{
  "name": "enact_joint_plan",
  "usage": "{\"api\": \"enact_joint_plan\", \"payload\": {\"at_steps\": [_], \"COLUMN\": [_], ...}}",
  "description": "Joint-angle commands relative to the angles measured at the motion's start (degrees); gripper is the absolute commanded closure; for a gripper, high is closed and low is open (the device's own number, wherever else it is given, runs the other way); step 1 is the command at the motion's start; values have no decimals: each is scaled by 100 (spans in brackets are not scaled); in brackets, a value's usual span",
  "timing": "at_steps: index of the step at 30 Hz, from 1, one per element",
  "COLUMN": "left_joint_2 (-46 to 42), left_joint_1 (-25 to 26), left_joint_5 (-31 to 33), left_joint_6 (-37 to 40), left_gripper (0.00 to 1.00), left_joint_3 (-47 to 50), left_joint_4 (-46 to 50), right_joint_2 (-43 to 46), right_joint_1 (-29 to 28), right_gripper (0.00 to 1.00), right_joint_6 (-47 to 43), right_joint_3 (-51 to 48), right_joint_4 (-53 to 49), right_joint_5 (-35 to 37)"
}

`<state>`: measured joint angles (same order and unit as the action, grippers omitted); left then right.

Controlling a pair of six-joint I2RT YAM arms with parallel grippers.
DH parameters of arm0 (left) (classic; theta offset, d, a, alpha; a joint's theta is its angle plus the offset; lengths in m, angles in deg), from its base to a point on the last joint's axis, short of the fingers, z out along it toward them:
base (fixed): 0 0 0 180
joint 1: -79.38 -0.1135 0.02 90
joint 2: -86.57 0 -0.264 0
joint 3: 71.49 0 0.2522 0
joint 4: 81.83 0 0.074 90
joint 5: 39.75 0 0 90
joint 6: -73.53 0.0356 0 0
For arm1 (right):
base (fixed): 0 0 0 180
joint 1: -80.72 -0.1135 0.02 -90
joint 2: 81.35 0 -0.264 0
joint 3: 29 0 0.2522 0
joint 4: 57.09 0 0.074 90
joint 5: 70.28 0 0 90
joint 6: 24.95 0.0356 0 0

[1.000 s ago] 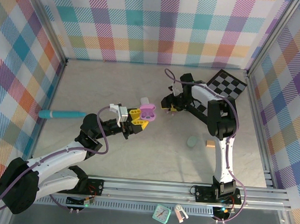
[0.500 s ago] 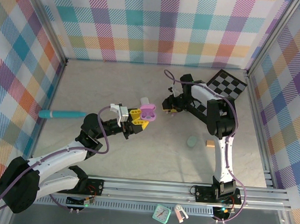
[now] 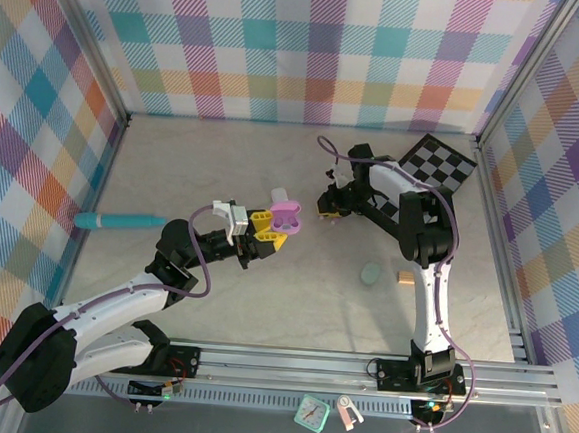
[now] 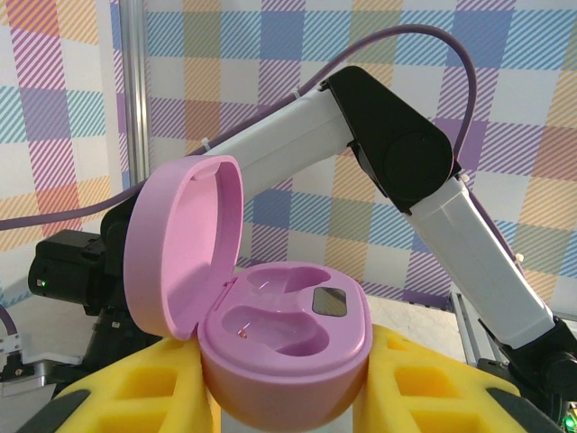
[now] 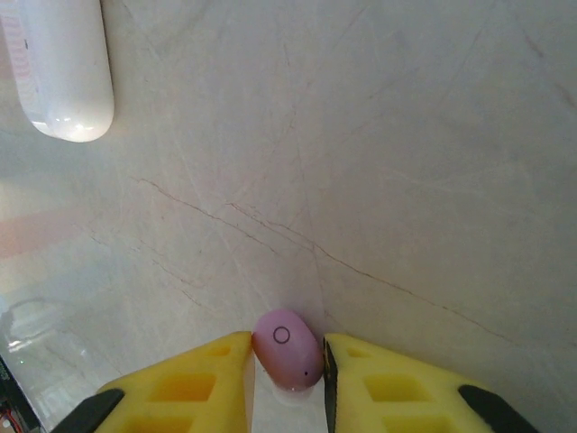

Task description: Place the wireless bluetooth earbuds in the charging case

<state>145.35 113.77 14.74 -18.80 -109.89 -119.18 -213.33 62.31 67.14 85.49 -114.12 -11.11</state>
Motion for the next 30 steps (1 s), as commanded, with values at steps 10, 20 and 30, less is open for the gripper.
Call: {"api": "enact_joint_plan", "payload": {"at_steps": [10,20,30], "left_joint_2": [-69,-54,84], "left_joint_1": [-40,-47,-47], "left_joint_5": [-88,122,346], "left_joint_6": [-33,109,168], "left_gripper": [74,74,74], "left_joint_3": [-14,47,134], "left_joint_4": [-156,-153,-315], "right_joint_2": [337,1732,2649], "right_joint_1": [-121,-356,-1054], "right_gripper": [81,82,82], "right_joint_6": [244,1690,3116], "right_joint_3": [-370,-1879,-2929], "right_joint_4": [275,1590,1870], "right_joint_5": [270,1455,3701]}}
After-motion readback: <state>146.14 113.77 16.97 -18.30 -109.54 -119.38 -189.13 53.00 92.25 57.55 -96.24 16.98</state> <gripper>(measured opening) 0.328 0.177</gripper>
